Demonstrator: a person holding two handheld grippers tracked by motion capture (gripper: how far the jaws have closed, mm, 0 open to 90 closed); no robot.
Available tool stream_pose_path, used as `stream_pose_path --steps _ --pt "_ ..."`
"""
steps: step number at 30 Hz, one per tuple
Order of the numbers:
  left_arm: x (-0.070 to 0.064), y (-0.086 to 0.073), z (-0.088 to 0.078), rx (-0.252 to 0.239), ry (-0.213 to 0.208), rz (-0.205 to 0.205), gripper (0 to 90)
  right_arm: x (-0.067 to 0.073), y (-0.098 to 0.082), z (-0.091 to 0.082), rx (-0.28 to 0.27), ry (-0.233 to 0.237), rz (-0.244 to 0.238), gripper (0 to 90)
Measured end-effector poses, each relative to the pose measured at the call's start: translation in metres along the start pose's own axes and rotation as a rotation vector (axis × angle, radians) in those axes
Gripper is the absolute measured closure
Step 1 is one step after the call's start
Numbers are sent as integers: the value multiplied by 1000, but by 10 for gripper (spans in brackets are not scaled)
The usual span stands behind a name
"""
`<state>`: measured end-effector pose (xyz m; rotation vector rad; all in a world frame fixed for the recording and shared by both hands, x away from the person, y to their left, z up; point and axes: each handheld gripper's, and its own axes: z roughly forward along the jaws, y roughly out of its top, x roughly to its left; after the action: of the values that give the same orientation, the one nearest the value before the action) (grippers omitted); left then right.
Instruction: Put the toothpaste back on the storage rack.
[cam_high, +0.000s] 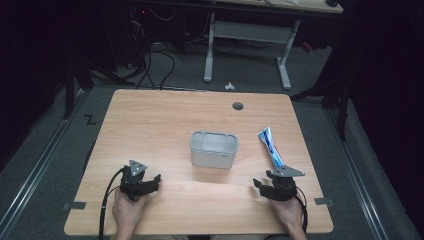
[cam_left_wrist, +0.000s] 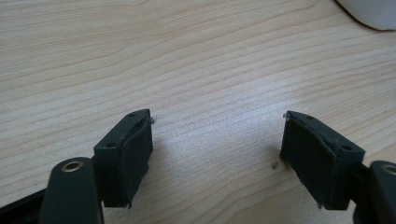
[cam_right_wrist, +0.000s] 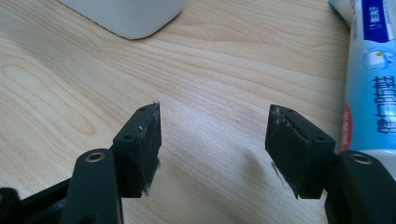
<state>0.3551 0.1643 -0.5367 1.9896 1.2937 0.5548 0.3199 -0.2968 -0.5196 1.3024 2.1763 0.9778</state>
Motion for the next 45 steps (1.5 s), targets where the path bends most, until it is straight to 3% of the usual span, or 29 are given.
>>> stream_pose_path --steps 10,22,33,45 --pt "0 0 0 0 0 1 258 -5 -7 -12 -21 0 34 396" --pt "0 0 0 0 0 0 257 -16 -12 -24 -33 -31 76 425" --pt "0 0 0 0 0 0 258 -26 -7 -32 -42 -59 83 450" --pt "0 0 0 1 0 0 258 -41 11 -35 -38 -86 101 475"
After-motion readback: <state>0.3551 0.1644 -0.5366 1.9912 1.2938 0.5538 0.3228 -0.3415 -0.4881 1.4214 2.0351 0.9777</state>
